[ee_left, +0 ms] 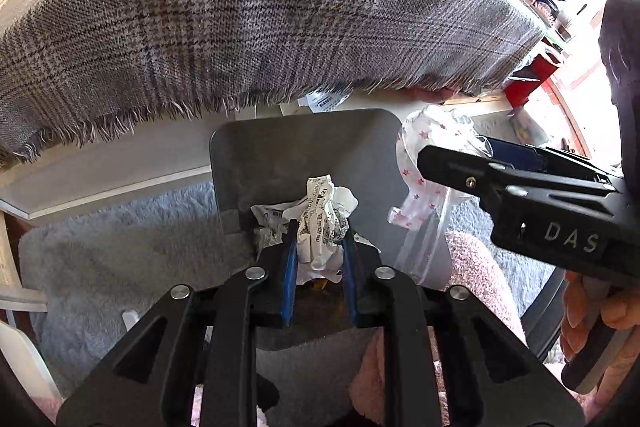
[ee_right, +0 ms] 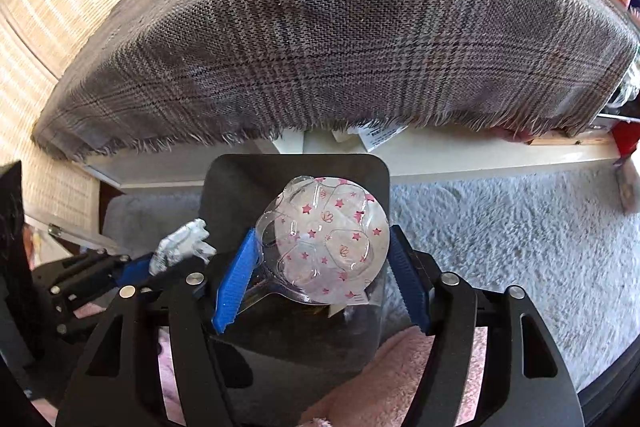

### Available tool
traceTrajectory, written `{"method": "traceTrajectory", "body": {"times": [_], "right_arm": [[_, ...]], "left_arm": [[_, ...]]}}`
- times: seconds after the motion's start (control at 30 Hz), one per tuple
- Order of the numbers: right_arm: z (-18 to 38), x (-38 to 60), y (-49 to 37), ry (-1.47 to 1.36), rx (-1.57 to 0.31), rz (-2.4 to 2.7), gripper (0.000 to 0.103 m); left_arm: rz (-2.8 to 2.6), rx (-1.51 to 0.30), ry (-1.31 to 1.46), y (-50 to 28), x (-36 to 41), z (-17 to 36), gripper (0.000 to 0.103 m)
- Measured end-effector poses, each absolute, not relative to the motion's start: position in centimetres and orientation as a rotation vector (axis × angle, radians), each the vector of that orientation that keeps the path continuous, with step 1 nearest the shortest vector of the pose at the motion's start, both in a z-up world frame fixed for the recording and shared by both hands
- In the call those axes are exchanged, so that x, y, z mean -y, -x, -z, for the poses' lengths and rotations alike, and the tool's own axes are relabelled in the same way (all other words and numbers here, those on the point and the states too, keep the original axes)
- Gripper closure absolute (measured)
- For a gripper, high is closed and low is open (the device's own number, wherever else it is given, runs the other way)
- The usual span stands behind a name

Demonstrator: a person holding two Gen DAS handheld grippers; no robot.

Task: Collect trash
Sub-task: 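Open both tools over the bin to drop bag and lid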

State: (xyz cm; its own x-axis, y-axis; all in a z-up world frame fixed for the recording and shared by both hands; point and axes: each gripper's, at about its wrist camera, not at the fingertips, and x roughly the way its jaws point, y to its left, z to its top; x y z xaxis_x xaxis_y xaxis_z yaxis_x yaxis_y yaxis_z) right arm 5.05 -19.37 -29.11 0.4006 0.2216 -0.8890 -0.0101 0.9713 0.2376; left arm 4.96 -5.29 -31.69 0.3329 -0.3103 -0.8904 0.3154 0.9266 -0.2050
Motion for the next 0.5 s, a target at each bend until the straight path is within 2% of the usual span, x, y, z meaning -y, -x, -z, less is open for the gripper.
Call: {"method": "traceTrajectory", "body": {"times": [0.03, 0.1, 0.27, 0.33, 0.37, 0.5], "right_arm": [[29.1, 19.3, -5.1, -0.211, -1.152, -0.148, 0.031], [28.9, 19.4, -5.2, -0.225, -1.144, -0.141, 0.023], [28.5, 19.7, -5.4, -0.243, -1.135, -0.129, 0.021], [28.3, 19.8, -5.5, -0.239, -1.128, -0.12, 0.008], [28.2, 19.9, -5.4, -0.234, -1.122, -0.113, 0.006], [27.4, 20.3, -5.3, -0.219, -1.109, -0.093, 0.003]], "left_arm": [[0.408, -1.161, 0.0, -5.0, 5.2, 31.7, 0.08], [0.401, -1.156, 0.001, -5.0, 5.0, 31.5, 0.067], [0.385, -1.138, -0.014, -4.8, 4.6, 30.8, 0.053], [0.382, -1.13, -0.013, -4.8, 4.5, 30.5, 0.045], [0.379, -1.123, -0.016, -4.8, 4.5, 30.2, 0.04], [0.364, -1.095, -0.028, -4.7, 4.4, 29.2, 0.019]]}}
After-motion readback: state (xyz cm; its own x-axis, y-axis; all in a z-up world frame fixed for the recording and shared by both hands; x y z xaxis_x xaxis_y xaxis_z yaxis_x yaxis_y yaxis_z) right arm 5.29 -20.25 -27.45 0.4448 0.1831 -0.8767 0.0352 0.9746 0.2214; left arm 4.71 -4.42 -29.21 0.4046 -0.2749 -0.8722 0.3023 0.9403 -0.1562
